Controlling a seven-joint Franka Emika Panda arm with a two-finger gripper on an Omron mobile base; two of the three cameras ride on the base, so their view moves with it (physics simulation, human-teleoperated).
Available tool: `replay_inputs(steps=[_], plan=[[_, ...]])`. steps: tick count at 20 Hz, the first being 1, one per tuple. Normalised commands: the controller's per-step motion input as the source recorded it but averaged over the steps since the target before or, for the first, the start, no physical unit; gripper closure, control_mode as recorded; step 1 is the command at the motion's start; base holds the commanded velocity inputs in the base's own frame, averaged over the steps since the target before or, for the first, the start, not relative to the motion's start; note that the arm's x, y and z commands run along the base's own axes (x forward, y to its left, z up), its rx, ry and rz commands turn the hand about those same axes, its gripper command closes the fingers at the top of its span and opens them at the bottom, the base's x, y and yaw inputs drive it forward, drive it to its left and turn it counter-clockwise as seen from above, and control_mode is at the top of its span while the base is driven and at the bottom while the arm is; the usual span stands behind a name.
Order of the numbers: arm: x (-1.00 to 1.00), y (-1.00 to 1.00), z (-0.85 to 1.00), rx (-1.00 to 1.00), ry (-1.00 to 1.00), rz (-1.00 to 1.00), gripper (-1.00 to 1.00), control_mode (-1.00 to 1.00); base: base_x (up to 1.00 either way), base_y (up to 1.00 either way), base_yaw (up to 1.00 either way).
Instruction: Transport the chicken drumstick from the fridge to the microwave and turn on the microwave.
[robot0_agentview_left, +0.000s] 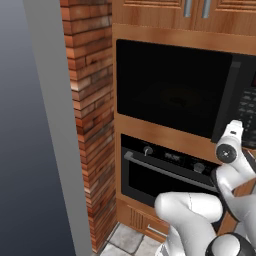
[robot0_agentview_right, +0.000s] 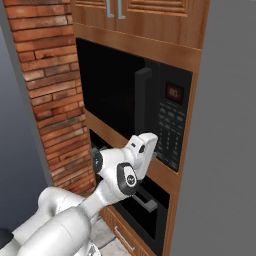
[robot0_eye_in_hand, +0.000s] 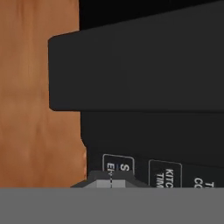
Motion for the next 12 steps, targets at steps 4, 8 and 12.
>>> replay_inputs(steps=[4, 8, 12], plan=[[0.24, -0.14, -0.15, -0.04, -0.04, 0.0, 1.0, -1.0, 0.0, 0.0, 0.0], [0.2, -0.21, -0.14, -0.03, -0.06, 0.0, 1.0, -1.0, 0.0, 0.0, 0.0], [0.29, -0.21, -0.21, -0.04, -0.04, 0.0, 1.0, -1.0, 0.0, 0.0, 0.0]])
